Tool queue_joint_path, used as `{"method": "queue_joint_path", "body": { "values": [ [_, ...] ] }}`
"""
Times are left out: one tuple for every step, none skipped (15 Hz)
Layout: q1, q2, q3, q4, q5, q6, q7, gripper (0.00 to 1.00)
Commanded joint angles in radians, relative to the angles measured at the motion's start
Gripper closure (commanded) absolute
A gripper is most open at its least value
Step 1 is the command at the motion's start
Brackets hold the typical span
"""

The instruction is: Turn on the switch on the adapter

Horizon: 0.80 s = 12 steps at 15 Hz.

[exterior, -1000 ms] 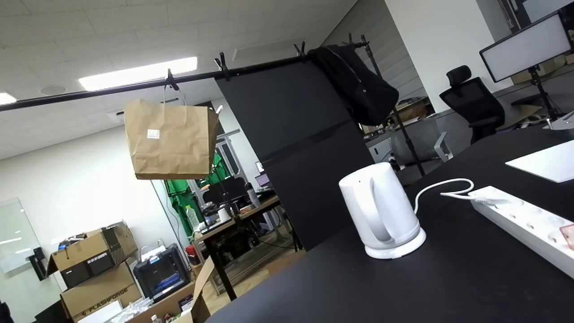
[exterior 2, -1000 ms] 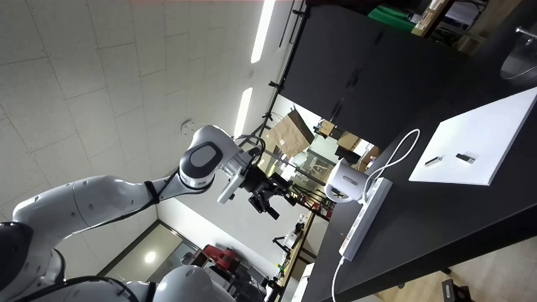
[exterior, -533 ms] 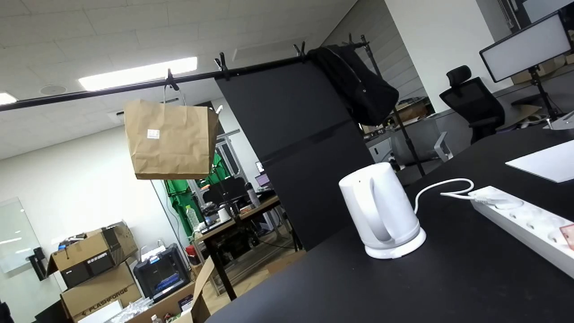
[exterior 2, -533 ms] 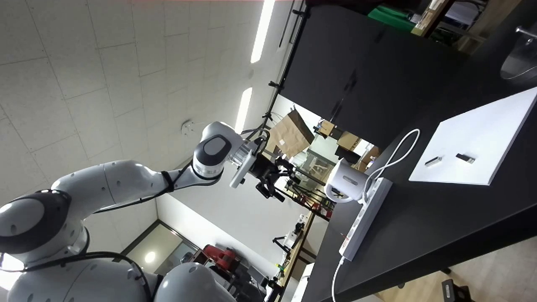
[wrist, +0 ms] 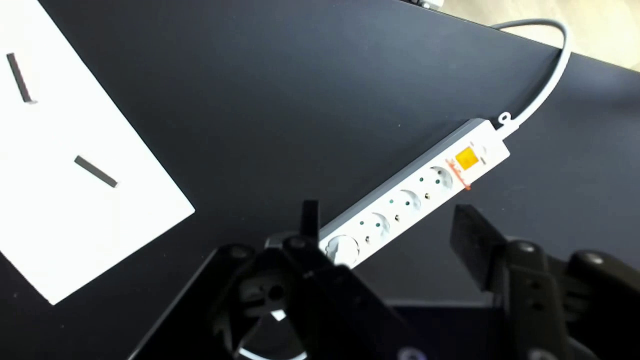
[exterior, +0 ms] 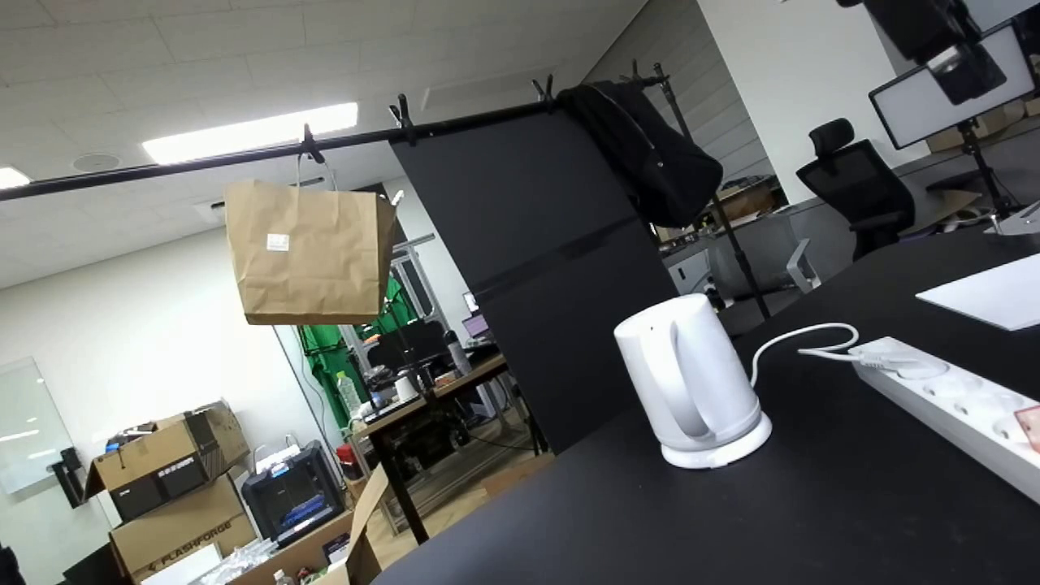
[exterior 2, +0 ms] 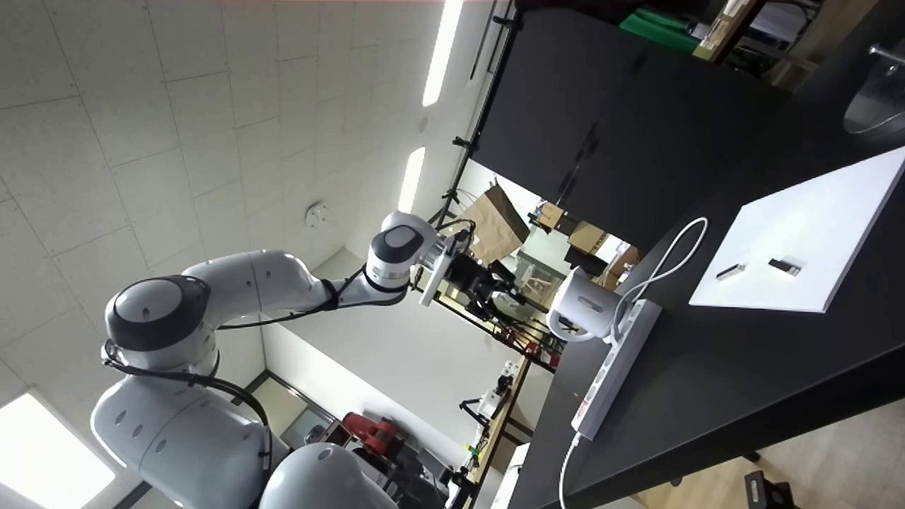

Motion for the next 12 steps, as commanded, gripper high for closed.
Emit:
{"method": "queue_joint_path", "body": {
  "values": [
    [-0.005, 0.080, 0.046, 0.105, -0.015, -0.093, 0.218, 0.62],
    [-0.003, 0.086, 0.055, 0.107, -0.009, -0.091, 0.263, 0.68],
    [0.000, 0.087, 0.062, 0.103, -0.004, -0.078, 0.308, 0.75],
    [0.001, 0.087, 0.069, 0.092, 0.006, -0.063, 0.352, 0.81],
    [0.003, 0.076, 0.075, 0.064, 0.010, -0.014, 0.409, 0.89],
    [0.005, 0.069, 0.080, 0.043, 0.009, 0.019, 0.456, 0.95],
    [0.008, 0.058, 0.087, 0.014, -0.003, 0.071, 0.509, 0.99],
    [0.011, 0.049, 0.092, -0.010, -0.011, 0.115, 0.559, 1.00],
    [0.014, 0.037, 0.099, -0.042, -0.014, 0.169, 0.606, 1.00],
    [0.018, 0.028, 0.105, -0.071, -0.016, 0.223, 0.652, 1.00],
    [0.022, 0.018, 0.112, -0.104, -0.021, 0.280, 0.702, 1.00],
    [0.026, 0.009, 0.120, -0.137, -0.028, 0.341, 0.753, 1.00]
  ]
}}
